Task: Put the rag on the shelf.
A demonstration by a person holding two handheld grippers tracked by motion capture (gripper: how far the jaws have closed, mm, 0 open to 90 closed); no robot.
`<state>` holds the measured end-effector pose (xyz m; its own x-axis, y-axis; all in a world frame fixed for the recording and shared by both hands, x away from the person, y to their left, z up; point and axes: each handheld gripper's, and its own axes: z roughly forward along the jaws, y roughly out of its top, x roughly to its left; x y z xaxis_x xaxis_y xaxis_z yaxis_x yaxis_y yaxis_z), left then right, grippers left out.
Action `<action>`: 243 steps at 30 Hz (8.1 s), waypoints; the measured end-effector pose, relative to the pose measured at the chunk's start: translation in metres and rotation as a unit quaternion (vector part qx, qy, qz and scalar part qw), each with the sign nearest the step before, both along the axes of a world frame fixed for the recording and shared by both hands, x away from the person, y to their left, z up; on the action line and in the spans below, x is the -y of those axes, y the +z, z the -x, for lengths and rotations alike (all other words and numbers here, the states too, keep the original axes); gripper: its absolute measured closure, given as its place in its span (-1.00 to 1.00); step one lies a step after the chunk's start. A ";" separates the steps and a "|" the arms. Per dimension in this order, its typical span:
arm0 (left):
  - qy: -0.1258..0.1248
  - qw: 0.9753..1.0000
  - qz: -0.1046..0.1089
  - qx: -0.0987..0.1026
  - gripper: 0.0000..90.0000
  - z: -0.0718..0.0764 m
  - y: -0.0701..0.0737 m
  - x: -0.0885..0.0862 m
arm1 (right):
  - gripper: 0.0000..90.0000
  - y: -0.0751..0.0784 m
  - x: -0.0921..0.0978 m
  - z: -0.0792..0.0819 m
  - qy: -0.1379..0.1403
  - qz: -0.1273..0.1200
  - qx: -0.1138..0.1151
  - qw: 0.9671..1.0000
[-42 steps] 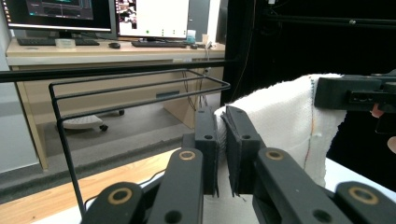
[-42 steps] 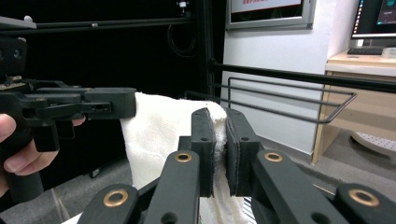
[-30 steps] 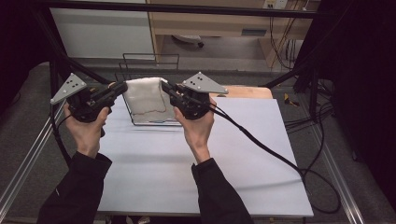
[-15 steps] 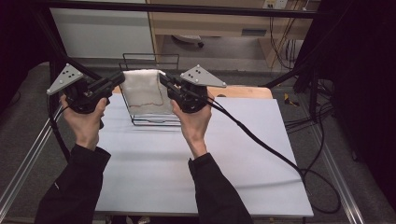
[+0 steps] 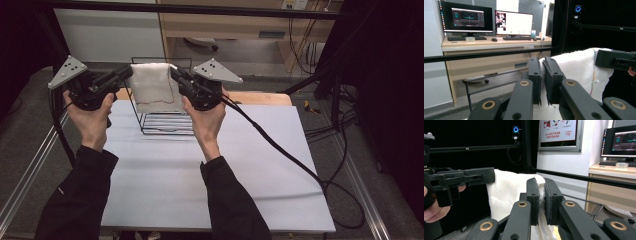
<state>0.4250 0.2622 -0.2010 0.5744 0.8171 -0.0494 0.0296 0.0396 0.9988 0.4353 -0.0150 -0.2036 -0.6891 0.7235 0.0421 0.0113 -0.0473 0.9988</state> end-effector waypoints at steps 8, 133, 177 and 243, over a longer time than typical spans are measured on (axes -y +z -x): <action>0.004 1.000 0.003 0.009 0.87 -0.004 0.011 -0.001 | 0.86 0.012 -0.002 -0.006 -0.003 -0.003 0.009 1.000; 0.010 0.998 -0.056 -0.030 0.87 -0.073 -0.012 -0.009 | 0.86 -0.016 -0.019 -0.077 -0.029 0.038 -0.039 0.998; 0.001 0.994 -0.078 -0.079 0.78 -0.040 -0.009 -0.015 | 0.84 -0.038 -0.009 -0.052 0.019 0.100 -0.057 0.993; -0.018 0.979 -0.138 -0.152 0.99 -0.066 -0.069 0.004 | 0.99 -0.072 -0.017 -0.069 0.022 0.137 -0.129 0.982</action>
<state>0.4911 0.2579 -0.2696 0.5963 0.8028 -0.0021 0.3230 -0.2375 0.9161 0.5038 0.0023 -0.2755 -0.7121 0.7016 0.0262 0.2608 0.2296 0.9377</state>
